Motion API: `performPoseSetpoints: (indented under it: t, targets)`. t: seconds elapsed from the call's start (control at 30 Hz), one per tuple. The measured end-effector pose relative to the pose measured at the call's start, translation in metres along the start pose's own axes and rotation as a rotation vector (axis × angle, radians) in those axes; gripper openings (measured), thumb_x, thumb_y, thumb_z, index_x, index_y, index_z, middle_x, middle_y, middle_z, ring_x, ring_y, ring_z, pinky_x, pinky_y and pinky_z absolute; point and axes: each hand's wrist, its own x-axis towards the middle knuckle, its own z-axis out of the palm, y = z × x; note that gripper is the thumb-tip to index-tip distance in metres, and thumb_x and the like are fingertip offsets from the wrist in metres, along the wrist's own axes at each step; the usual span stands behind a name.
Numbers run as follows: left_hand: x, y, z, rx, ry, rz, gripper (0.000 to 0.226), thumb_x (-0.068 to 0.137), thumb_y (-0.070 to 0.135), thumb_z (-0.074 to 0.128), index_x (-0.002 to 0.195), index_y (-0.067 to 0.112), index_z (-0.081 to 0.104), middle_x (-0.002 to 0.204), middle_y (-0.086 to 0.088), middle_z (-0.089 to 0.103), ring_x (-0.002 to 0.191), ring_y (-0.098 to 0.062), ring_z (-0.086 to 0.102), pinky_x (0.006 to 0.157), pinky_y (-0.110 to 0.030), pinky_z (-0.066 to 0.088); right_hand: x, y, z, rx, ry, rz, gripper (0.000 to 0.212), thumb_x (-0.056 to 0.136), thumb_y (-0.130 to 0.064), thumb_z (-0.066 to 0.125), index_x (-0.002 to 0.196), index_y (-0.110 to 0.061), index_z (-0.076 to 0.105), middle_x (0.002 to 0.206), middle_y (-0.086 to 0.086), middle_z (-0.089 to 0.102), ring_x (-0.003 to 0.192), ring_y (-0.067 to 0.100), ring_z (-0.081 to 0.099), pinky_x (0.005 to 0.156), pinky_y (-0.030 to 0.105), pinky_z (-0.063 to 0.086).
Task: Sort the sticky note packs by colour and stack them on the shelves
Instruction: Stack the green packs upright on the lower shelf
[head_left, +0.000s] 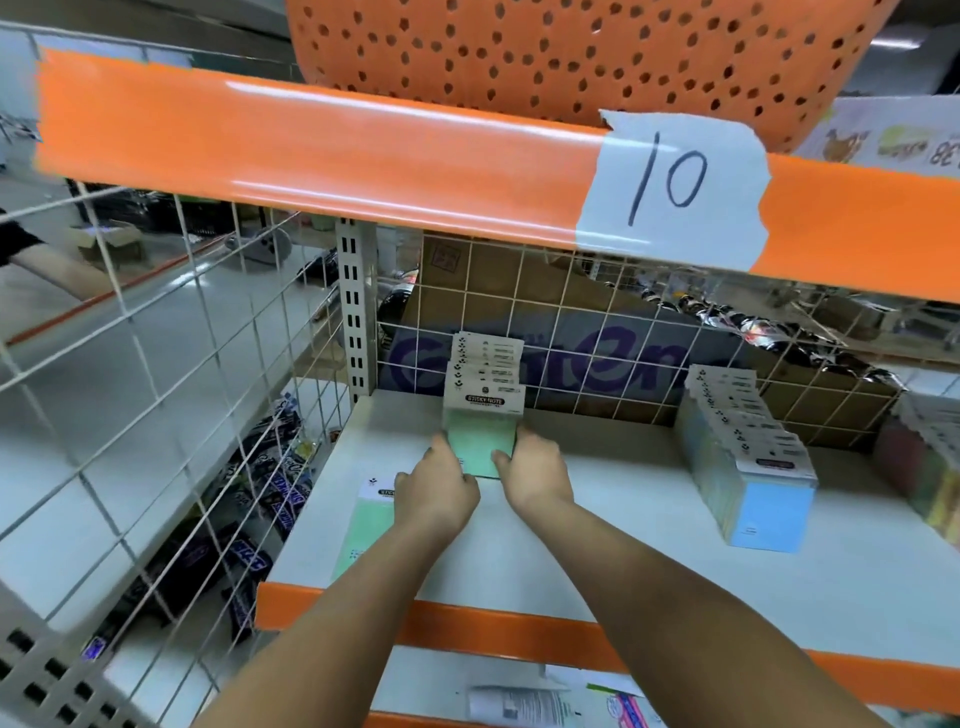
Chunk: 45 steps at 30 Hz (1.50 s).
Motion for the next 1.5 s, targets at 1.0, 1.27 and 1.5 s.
performPoseSetpoints:
  t: [1.0, 1.27, 1.5]
  targets:
    - [0.051, -0.027, 0.01, -0.114, -0.039, -0.133, 0.024, 0.089, 0.011, 0.051, 0.098, 0.02, 0.072, 0.104, -0.009, 0.063, 0.082, -0.026, 0.052, 0.065, -0.024, 0.039, 0.014, 0.004, 0.025, -0.232, 0.0, 0.048, 0.035, 0.096, -0.038, 0.052, 0.114, -0.009, 0.06, 0.113, 0.01, 0.065, 0.109, 0.026, 0.057, 0.079, 0.029, 0.046]
    - [0.048, -0.027, 0.006, -0.13, -0.131, -0.124, 0.02, 0.09, 0.012, 0.049, 0.106, 0.014, 0.062, 0.116, -0.011, 0.06, 0.109, -0.031, 0.052, 0.085, -0.033, 0.048, 0.021, 0.012, 0.026, -0.082, -0.067, 0.135, 0.032, 0.093, -0.034, 0.058, 0.115, -0.011, 0.061, 0.113, 0.011, 0.064, 0.104, 0.028, 0.06, 0.076, 0.029, 0.047]
    - [0.033, -0.03, -0.023, -0.17, -0.027, -0.156, 0.046, 0.092, 0.003, 0.042, 0.137, 0.008, 0.043, 0.134, -0.015, 0.05, 0.112, -0.034, 0.053, 0.076, -0.028, 0.041, 0.01, 0.02, 0.013, 0.165, -0.062, 0.118, 0.031, 0.089, -0.006, 0.053, 0.12, -0.005, 0.055, 0.111, 0.011, 0.06, 0.093, 0.028, 0.058, 0.074, 0.029, 0.047]
